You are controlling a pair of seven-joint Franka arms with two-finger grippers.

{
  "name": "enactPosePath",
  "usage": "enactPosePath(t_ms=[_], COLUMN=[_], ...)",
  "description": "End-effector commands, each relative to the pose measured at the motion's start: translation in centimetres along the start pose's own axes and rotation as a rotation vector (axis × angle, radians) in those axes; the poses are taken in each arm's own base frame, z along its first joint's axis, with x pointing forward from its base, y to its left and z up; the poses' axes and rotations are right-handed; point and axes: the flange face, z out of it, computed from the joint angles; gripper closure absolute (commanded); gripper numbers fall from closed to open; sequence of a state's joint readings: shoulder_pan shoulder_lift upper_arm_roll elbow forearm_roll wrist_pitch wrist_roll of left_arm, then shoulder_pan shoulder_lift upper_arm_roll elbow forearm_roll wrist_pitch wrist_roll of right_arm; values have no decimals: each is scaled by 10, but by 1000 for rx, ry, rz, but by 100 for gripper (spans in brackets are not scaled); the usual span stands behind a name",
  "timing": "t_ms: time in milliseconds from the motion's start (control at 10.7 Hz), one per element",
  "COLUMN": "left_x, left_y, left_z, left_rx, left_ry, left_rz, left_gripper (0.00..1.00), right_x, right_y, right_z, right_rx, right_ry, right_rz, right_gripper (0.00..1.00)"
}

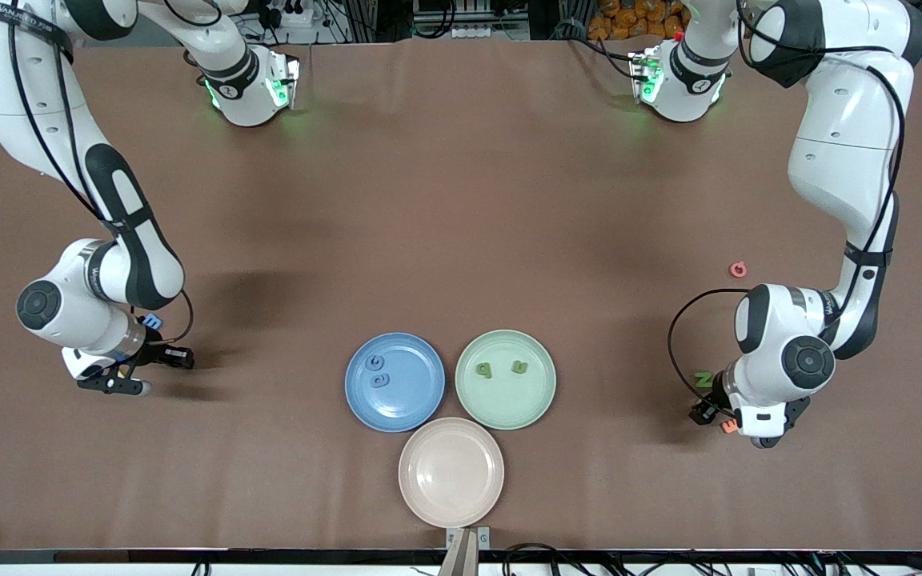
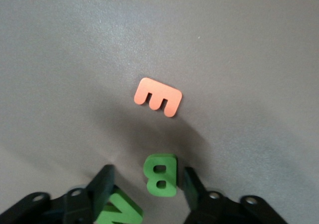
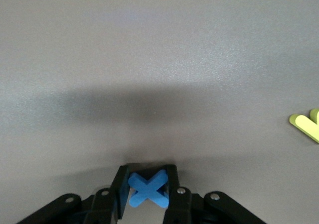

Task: Sort letters by color into matching plates
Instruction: 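Carry the X to the blue plate while the left gripper carries B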

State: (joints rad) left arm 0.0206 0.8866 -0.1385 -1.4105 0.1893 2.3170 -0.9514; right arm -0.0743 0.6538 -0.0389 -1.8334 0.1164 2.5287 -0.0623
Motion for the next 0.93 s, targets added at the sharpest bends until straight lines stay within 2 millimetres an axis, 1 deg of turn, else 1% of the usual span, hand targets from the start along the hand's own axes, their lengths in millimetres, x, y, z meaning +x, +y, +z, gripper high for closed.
enactPosePath(t_ms=[0, 93, 187, 373, 467, 653, 840], left_x=[-2, -2, -1, 0, -1, -2, -11], left_y=[5, 5, 5, 8, 11, 16, 28], left_z=[7, 6, 4, -10, -14, -33, -51], left_rx=[3, 2, 0, -16, -23, -42, -72], left_ry=[4, 5, 7, 18, 19, 30, 32], left_rz=[-34, -34, -35, -38, -38, -37, -60], left_gripper=[100, 100, 100, 100, 100, 100, 100], right_x=[-8, -5, -4, 0, 3, 7, 14], right_y=[-13, -16, -26, -41, -47, -83, -126], right_z=[3, -6, -13, -27, -37, -50, -65], right_rx=[2, 3, 5, 14, 21, 57, 74], right_ry=[-12, -2, 4, 7, 16, 9, 44], right_rz=[-20, -22, -34, -47, -49, -53, -75], right_gripper=[76, 76, 77, 77, 77, 78, 78])
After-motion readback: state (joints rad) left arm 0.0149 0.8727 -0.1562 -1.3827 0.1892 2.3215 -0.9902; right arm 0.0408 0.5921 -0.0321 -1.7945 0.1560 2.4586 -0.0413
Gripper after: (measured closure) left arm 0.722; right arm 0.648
